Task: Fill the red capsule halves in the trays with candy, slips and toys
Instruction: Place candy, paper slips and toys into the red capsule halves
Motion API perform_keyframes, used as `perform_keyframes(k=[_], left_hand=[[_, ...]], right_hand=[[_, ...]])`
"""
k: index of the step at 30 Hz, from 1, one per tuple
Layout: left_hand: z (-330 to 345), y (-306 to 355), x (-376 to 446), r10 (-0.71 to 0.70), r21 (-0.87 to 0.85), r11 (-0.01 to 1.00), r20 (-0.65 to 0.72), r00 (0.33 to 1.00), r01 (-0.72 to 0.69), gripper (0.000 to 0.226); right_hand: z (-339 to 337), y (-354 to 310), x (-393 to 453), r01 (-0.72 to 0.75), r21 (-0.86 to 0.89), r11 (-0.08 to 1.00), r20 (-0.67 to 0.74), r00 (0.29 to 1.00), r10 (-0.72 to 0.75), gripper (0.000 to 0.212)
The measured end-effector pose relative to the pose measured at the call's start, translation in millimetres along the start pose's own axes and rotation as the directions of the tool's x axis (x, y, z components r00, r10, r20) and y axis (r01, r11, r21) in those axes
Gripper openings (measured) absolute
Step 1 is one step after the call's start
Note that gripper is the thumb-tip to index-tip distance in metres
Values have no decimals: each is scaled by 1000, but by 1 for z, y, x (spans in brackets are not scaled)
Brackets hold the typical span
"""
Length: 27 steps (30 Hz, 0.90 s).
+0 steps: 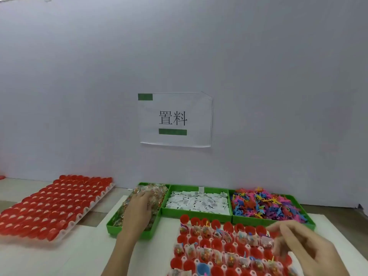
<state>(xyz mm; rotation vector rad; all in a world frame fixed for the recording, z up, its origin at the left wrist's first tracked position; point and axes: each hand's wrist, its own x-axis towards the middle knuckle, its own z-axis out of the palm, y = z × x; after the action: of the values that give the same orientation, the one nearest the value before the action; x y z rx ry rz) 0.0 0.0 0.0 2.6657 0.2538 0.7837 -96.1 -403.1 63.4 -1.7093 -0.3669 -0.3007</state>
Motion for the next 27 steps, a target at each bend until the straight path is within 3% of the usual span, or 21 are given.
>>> perform_keyframes(k=[6,13,19,27], left_hand=[[1,-9,5,5,111,994,104,995,-17,51],[3,-3,4,-26,96,995,38,999,22,29],[-10,3,4,-68,65,995,-49,996,71,25],[-40,30,6,10,-14,1000,-109,994,-11,18]], right_hand=[[3,5,1,-5,-32,999,54,998,7,21],[4,10,0,0,-48,999,106,994,5,22],[6,8,-1,-4,-42,999,119,993,9,22],[5,3,0,12,-43,999,126,992,-6,22]])
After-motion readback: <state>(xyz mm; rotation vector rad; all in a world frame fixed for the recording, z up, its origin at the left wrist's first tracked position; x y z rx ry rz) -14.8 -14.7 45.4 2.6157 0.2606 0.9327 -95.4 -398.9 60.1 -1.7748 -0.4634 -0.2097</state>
